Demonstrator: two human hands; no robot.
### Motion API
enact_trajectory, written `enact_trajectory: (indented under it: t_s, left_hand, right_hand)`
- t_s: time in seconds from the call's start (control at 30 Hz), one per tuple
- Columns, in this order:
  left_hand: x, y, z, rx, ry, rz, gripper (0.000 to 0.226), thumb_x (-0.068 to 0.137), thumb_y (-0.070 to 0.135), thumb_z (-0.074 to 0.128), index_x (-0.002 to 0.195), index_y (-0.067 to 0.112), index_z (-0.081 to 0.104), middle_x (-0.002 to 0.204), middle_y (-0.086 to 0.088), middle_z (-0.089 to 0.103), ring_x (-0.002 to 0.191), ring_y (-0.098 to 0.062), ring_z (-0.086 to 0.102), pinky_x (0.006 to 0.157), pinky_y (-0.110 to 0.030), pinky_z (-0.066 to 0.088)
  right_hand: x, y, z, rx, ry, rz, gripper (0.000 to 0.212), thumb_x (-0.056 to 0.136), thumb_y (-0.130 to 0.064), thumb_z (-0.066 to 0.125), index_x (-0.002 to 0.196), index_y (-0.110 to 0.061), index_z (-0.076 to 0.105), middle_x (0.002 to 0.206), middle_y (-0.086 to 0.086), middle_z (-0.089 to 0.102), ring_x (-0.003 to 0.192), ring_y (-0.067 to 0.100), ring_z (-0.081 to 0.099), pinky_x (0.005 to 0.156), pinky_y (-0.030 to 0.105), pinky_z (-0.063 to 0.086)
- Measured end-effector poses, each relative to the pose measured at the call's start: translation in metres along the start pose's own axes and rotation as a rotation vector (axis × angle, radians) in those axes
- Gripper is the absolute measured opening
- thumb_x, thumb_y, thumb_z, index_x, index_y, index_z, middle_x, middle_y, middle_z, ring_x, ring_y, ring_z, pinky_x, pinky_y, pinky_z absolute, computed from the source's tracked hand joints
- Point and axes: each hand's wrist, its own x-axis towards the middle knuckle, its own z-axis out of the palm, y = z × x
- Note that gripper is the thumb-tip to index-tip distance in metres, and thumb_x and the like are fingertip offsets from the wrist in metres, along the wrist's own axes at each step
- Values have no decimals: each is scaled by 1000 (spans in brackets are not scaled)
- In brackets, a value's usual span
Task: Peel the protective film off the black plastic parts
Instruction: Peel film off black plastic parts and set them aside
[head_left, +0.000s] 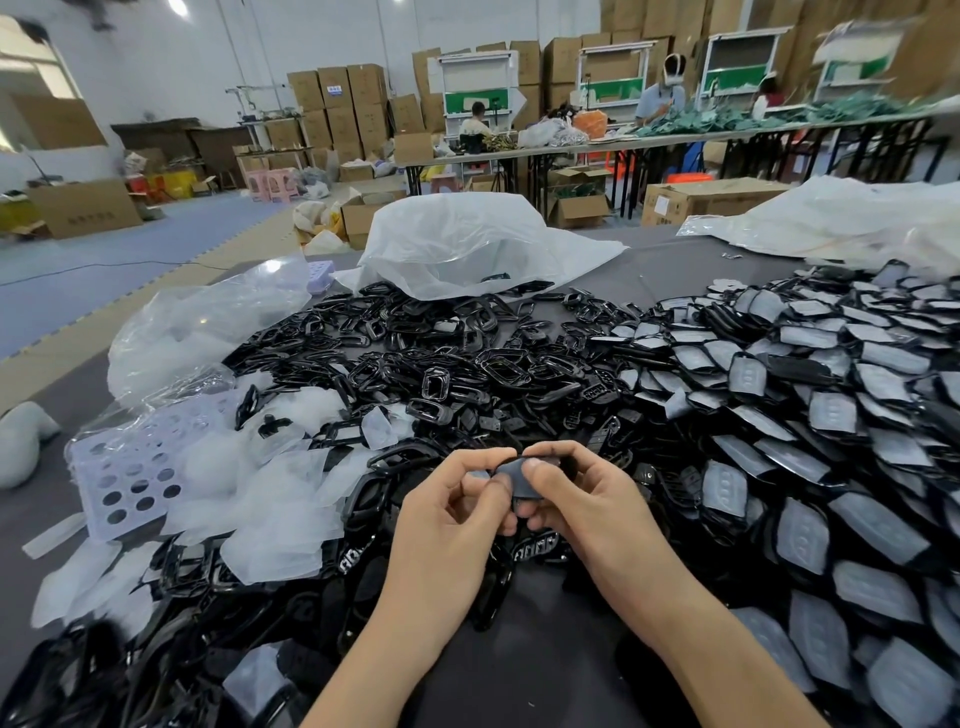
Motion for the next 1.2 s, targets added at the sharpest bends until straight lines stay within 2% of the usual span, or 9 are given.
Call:
enact_trajectory:
  t_s: [0.1, 0.2, 0.27, 0.43, 0.57, 0.77, 0.9, 1.03, 1.2]
  left_hand:
    - [-1, 1, 2, -8, -13, -1, 24, 93, -2, 62, 98, 17, 75, 63, -1, 65, 60, -8, 62, 64, -15, 50]
    - [-3, 2, 3, 29, -32, 8, 26, 94, 2, 63, 98, 25, 76, 65, 2, 68, 61, -4, 62, 64, -11, 49]
    - [-4, 3, 3, 85, -34, 37, 30, 95, 4, 62, 99, 30, 76, 73, 5, 71, 65, -1, 63, 65, -10, 48]
    - [-7, 2, -1, 347, -98, 237, 43, 99, -1, 53, 117, 34, 68, 88, 13, 63, 85, -3, 66, 78, -7, 46]
    - [-11, 3, 1, 511, -25, 357, 38, 102, 13, 51, 129, 39, 59, 109, 23, 63, 100, 3, 63, 82, -6, 43]
    - [-19, 0, 5, 833, -199, 520, 33, 99, 25, 42, 127, 31, 57, 98, 15, 57, 79, -6, 59, 64, -24, 51]
    - [-25, -1, 16, 857, -294, 549, 41, 95, 23, 47, 132, 36, 55, 82, 14, 54, 68, -7, 54, 55, -20, 44]
    - [-24, -1, 14, 687, -186, 513, 36, 95, 23, 48, 124, 39, 61, 88, 15, 61, 70, -4, 59, 63, -21, 49]
    - [-13, -2, 10, 319, 94, 167, 21, 100, 27, 53, 108, 43, 64, 72, 14, 63, 58, -2, 54, 55, -15, 42]
  right_hand:
    - [1, 3, -2, -1, -28, 17, 25, 94, -6, 67, 81, -26, 78, 75, 9, 71, 63, 17, 66, 58, 22, 54]
    - [2, 2, -3, 5, -28, 43, 8, 81, -14, 76, 87, -16, 71, 72, 11, 70, 61, 20, 66, 57, 23, 53]
    - [1, 1, -6, -24, -48, 56, 18, 76, -18, 76, 89, -12, 66, 73, 12, 70, 63, 22, 66, 58, 24, 52]
    - [-3, -5, -9, -126, -71, 27, 16, 85, -11, 75, 79, -21, 63, 73, 10, 71, 63, 18, 64, 57, 23, 52]
    - [-3, -10, -6, -119, -7, -12, 25, 81, -18, 71, 63, -29, 58, 73, 8, 71, 61, 19, 65, 54, 24, 51]
    - [-1, -7, -9, 1, 124, -18, 41, 90, -3, 66, 59, -26, 53, 62, 1, 63, 57, 13, 61, 55, 21, 51]
    - [-1, -11, -13, 49, 191, -6, 31, 89, -3, 65, 69, -18, 47, 65, 1, 63, 58, 18, 65, 54, 22, 53]
    - [1, -12, -12, 58, 181, -11, 33, 89, -4, 65, 66, -20, 47, 66, 4, 59, 60, 21, 62, 56, 26, 53]
    - [-2, -12, -9, 75, 124, 5, 30, 91, -6, 67, 69, -19, 51, 71, 3, 69, 61, 19, 69, 53, 23, 54]
